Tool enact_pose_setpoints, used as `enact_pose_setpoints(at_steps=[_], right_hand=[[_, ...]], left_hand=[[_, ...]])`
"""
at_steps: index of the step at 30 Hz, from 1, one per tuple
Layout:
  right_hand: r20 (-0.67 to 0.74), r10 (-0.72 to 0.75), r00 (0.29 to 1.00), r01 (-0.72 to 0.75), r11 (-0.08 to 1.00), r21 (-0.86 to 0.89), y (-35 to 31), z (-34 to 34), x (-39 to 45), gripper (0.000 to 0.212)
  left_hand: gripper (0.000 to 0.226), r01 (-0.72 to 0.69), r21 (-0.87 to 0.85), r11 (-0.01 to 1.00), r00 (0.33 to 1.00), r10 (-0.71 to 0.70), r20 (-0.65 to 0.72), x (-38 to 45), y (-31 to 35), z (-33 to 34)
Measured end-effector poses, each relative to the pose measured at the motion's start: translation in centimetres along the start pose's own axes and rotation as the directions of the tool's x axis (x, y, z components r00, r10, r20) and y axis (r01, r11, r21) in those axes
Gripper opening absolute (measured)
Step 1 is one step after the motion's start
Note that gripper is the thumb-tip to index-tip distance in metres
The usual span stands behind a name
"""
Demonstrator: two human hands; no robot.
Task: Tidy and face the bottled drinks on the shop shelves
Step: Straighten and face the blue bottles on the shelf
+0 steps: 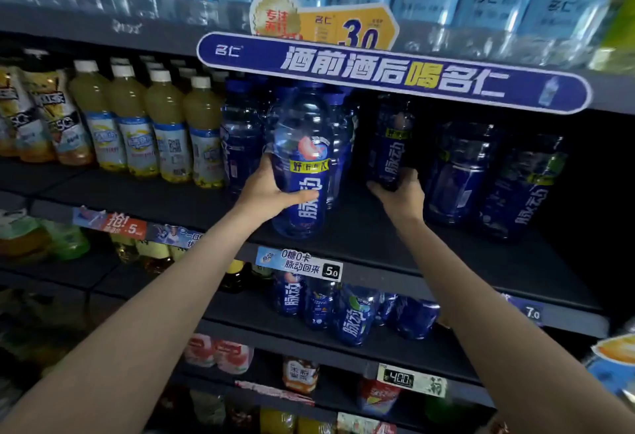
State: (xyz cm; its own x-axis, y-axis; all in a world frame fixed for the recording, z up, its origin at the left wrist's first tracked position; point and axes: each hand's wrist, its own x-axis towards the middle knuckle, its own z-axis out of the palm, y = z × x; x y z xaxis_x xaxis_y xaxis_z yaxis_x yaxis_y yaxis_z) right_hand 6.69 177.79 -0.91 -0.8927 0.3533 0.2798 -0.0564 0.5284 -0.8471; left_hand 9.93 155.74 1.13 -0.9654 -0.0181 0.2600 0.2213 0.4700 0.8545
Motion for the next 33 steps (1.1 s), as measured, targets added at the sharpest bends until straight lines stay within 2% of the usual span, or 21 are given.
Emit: enact_pose_setpoints(at_steps=[3, 7, 12, 17, 22, 24, 28, 33], right_hand=[[-0.066, 0.019, 0.998, -0.018, 1.000, 0.014, -0.3, 1.4, 2.0, 0.077], [-0.089, 0.077, 0.993, -0.078, 0.997, -0.018, -0.1, 3.2, 4.4, 0.090], [-0.107, 0.193, 0.975, -0.195, 0.981, -0.004, 0.2, 4.8, 7.4, 0.094], [-0.165, 0.198, 0.966, -0.211, 0.976, -0.062, 0.5, 5.1, 8.1, 0.096], [-0.248, 0.090, 0.965, -0.138, 0.973, -0.185, 0.3, 5.1, 4.3, 0.087], [-0.236, 0.054, 0.970, -0.112, 0.965, -0.239, 0.0, 4.5, 2.0, 0.083], [-0.179, 0.032, 0.983, -0.074, 0.970, -0.231, -1.1, 2.9, -3.3, 0.079], [-0.120, 0.020, 0.993, -0.054, 0.958, -0.281, -2.0, 1.2, -8.5, 0.083]], left_hand=[[0.079, 0.005, -0.022, 1.000, 1.000, -0.004, 0.009, 0.1, -0.8, -0.2], [0.078, -0.009, -0.055, 0.998, 1.000, 0.010, 0.017, 0.2, -1.2, -0.1], [0.080, -0.020, -0.106, 0.994, 1.000, 0.022, 0.018, 0.4, -1.6, 0.0], [0.081, -0.019, -0.129, 0.991, 0.999, 0.025, 0.048, 0.5, -1.9, -0.3], [0.076, -0.029, -0.186, 0.982, 0.997, 0.040, 0.059, -0.1, -1.7, -0.2], [0.075, -0.030, -0.186, 0.982, 0.997, 0.041, 0.060, -0.2, -1.5, -0.2], [0.074, -0.025, -0.141, 0.990, 0.997, 0.035, 0.073, -0.1, -1.1, -0.5], [0.074, -0.026, -0.093, 0.995, 0.996, 0.034, 0.084, -0.1, -1.1, -0.5]])
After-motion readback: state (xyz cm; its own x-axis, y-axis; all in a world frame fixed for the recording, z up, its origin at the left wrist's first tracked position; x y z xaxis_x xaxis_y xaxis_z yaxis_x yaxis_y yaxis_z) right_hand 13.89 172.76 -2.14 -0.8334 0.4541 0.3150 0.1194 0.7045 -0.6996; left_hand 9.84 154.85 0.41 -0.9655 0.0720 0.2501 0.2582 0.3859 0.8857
